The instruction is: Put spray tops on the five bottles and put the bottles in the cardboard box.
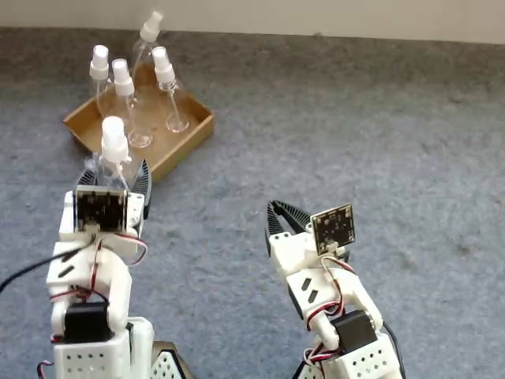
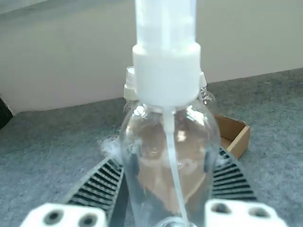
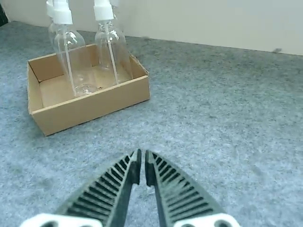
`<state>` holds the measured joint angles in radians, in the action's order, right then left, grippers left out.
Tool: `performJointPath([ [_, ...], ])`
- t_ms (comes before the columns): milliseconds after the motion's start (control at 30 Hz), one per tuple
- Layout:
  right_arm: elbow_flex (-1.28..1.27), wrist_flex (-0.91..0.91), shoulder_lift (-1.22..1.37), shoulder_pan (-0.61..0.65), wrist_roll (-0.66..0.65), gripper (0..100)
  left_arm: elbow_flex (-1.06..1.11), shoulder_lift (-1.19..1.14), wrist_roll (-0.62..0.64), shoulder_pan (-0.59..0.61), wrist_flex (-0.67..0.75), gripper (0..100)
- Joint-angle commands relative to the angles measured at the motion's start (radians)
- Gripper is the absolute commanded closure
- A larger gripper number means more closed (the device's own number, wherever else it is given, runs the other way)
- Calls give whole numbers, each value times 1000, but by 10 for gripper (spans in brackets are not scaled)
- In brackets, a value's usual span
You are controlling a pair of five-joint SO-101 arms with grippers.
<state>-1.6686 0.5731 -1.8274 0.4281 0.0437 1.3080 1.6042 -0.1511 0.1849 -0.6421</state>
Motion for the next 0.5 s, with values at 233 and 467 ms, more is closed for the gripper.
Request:
performJointPath([
  [233, -136, 2, -7, -13, -8, 978, -232, -466, -5, 8, 71, 940],
  [467, -136, 2, -7, -13, -8, 978, -229, -705, 8, 88, 341, 940],
])
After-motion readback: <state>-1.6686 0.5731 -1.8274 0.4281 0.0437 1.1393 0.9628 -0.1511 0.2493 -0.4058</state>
